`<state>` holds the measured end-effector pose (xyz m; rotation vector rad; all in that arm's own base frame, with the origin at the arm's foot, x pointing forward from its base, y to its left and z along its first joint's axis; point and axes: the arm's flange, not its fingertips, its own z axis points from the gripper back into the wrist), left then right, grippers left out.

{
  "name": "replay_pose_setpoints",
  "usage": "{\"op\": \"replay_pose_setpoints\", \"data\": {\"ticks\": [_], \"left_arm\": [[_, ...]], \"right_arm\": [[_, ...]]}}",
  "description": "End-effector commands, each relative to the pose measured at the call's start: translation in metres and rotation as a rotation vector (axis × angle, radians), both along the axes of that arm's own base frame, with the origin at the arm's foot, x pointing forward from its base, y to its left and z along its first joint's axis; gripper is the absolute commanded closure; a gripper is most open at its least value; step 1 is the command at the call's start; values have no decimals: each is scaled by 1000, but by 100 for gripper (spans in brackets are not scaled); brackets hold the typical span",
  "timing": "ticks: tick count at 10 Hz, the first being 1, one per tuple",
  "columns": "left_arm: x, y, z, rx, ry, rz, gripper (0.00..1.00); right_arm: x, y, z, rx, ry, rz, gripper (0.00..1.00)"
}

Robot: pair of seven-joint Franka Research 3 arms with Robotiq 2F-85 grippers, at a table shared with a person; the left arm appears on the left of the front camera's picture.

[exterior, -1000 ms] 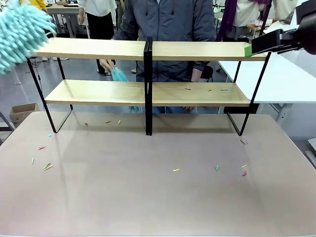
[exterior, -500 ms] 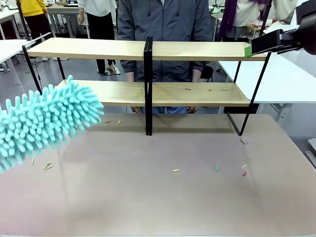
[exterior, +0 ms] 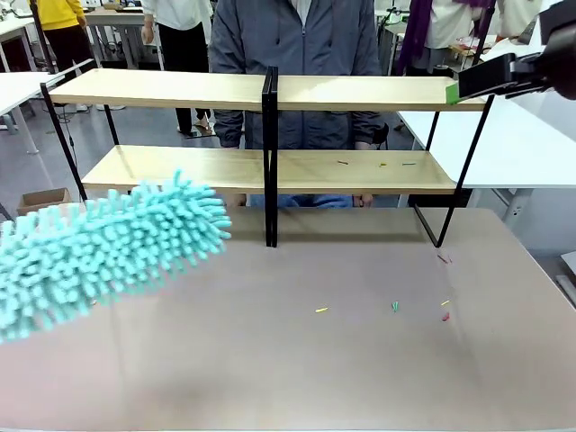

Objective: Clean the shelves.
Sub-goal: Clean another randomly selected level of the Shelf with the Duster.

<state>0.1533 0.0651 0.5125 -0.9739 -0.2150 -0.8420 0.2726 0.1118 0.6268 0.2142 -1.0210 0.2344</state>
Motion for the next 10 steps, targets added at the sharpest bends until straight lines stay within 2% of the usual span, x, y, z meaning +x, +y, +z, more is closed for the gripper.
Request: {"op": "replay_pose_setpoints", "data": {"ticks": [1, 4, 5, 6, 8, 9, 10], "left_arm": [[5, -62, -29, 111, -17, 91, 87], [40, -116, -90, 302, 42, 197, 87], [55, -130, -114, 367, -13, 302, 87], [69, -140, -132, 365, -9, 315, 87], [89, -155, -173, 404, -106, 420, 87], [93, -157, -181, 431, -78, 441, 87], [92, -149, -168, 445, 33, 421, 87]], "right_arm": [[1, -1, 0, -4, 1, 4, 0], [1, -1, 0, -4, 1, 4, 0], [1, -1, 0, -4, 1, 4, 0], [1, -1, 0, -4, 1, 4, 0], [1, -1, 0, -4, 1, 4, 0], [1, -1, 0, -4, 1, 4, 0], [1, -1, 0, -4, 1, 4, 0]]}}
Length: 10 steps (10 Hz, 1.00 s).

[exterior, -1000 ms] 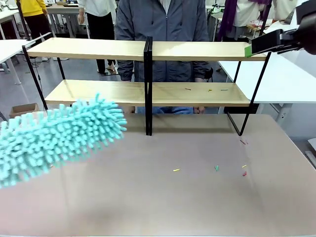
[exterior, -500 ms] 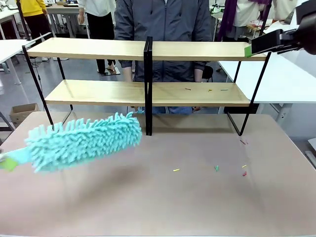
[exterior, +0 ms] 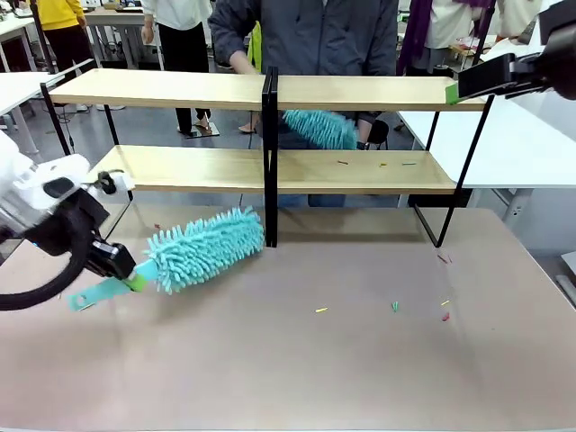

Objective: Clean the shelves.
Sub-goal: Clean another randomly selected level of the Shelf with the Duster.

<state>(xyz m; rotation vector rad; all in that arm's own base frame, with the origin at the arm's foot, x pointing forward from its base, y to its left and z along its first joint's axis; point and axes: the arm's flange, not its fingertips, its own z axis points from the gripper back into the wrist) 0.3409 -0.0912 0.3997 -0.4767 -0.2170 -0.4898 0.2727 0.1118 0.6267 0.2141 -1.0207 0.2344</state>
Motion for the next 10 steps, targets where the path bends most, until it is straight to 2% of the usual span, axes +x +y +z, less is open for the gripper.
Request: {"op": "replay_pose_setpoints", "data": {"ticks": [1, 3, 4, 5, 7, 10], "left_arm": [[-7, 9, 21, -19, -33, -16, 87], [-7, 9, 21, -19, -33, -16, 87], [0, 2, 2, 3, -5, 1, 87], [10, -4, -5, -17, 25, 14, 87], [23, -14, -13, -7, 34, 50, 87], [41, -26, -20, -20, -32, 196, 87]], "right_arm": [[1, -1, 0, -3, 1, 4, 0], [1, -1, 0, -3, 1, 4, 0], [1, -1, 0, -3, 1, 4, 0], [1, -1, 0, -3, 1, 4, 0], [1, -1, 0, -3, 1, 4, 0], [1, -1, 0, -3, 1, 4, 0]]}}
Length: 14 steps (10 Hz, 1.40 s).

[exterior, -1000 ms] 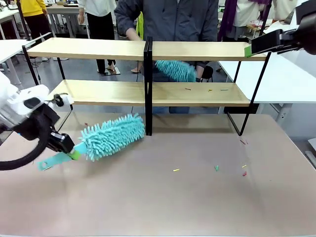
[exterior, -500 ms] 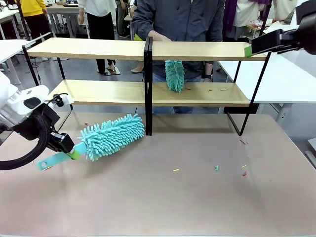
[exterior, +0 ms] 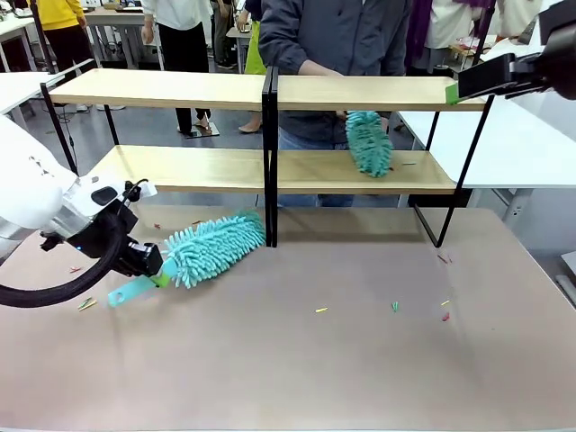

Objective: Clean the shelves.
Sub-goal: Clean another randomly selected level of the Shelf with the Duster.

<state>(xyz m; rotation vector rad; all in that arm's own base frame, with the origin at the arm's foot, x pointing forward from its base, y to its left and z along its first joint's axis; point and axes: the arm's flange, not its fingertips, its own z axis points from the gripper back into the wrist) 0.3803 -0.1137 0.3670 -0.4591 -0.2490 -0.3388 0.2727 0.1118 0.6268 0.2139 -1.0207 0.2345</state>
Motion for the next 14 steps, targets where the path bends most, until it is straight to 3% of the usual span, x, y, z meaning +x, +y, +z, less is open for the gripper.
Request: {"op": "replay_pose_setpoints", "data": {"ticks": [1, 7, 10, 14], "left_arm": [[6, -7, 9, -10, -66, 106, 87], [20, -8, -1, 22, -68, 200, 87], [19, -4, -2, 98, -87, 344, 87], [8, 18, 0, 243, 15, 525, 87]], "right_arm": [[1, -1, 0, -3, 1, 4, 0], [1, -1, 0, -3, 1, 4, 0], [1, -1, 0, -3, 1, 4, 0], [1, -1, 0, -3, 1, 4, 0]]}}
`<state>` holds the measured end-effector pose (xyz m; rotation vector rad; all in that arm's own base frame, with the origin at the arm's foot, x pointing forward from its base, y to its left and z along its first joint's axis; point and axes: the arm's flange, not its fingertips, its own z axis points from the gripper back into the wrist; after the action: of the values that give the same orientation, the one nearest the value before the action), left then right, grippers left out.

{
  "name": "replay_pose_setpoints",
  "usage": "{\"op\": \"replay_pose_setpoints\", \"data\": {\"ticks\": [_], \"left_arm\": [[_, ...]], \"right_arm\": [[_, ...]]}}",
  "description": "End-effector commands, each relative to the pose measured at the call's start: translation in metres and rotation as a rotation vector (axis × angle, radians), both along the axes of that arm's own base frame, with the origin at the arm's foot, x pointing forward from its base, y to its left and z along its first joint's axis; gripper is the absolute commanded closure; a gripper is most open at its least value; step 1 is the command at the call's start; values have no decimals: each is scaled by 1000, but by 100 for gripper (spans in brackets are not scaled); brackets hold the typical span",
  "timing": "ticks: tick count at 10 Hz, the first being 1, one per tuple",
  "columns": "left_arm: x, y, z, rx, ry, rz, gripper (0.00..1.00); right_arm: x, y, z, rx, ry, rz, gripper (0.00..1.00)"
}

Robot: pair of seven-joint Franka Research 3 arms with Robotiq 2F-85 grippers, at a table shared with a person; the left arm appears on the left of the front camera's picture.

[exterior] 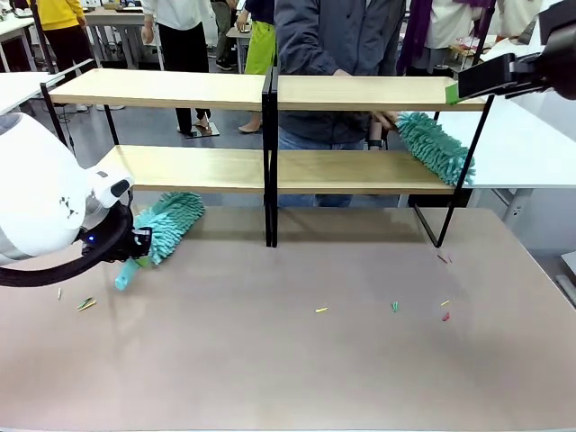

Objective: Clean the shelves.
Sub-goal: Clean another randomly selected level of the Shelf with the Duster.

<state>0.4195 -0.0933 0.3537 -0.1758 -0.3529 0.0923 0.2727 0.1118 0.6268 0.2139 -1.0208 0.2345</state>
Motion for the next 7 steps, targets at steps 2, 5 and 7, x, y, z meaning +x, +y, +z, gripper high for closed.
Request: {"op": "replay_pose_setpoints", "data": {"ticks": [2, 5, 7], "left_arm": [[-43, 15, 20, 7, 76, 155, 87], [-56, 42, 23, 104, 230, 336, 87], [-55, 62, 31, 97, 27, 487, 87]], "right_arm": [[1, -1, 0, -3, 1, 4, 0], [1, -1, 0, -3, 1, 4, 0], [1, -1, 0, -3, 1, 4, 0]]}}
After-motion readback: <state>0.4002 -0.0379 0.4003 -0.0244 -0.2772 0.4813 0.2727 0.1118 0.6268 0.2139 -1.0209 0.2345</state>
